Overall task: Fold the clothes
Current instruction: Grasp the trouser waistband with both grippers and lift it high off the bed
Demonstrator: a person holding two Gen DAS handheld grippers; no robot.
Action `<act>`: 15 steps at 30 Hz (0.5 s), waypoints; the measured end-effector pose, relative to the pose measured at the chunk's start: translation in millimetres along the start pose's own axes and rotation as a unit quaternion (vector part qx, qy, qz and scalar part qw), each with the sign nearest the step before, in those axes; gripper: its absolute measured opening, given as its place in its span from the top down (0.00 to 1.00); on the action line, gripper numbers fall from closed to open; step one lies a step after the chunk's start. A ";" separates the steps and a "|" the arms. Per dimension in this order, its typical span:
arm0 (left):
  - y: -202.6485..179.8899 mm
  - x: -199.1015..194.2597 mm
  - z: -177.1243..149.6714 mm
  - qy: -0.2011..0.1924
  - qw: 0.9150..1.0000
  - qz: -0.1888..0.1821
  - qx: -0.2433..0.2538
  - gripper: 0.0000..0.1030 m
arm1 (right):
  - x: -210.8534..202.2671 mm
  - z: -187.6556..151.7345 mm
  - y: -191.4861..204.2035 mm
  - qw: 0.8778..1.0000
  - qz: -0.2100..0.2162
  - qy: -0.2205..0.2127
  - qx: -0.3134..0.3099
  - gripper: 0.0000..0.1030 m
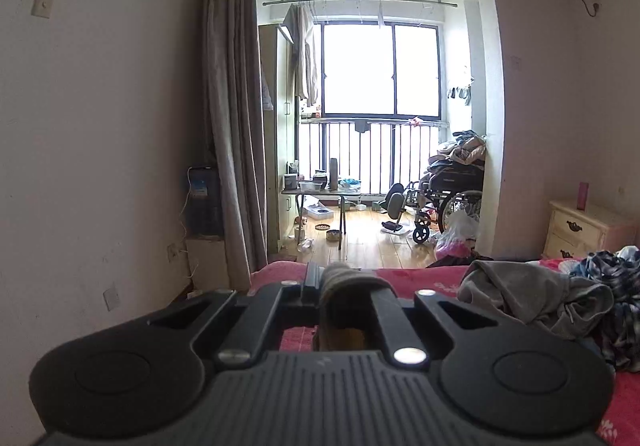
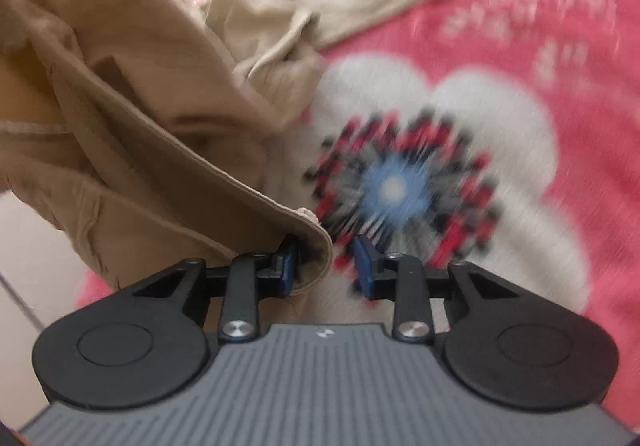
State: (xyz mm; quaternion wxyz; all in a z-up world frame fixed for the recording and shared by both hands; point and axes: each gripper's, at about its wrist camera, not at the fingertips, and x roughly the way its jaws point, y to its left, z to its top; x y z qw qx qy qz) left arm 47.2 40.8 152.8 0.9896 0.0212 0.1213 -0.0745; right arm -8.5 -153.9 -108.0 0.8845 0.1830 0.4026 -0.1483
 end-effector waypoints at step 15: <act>-21.8 -14.1 257.0 -0.051 0.996 -0.038 -0.055 0.94 | -189.3 270.2 -4.5 0.907 -0.189 -0.307 -0.217 0.96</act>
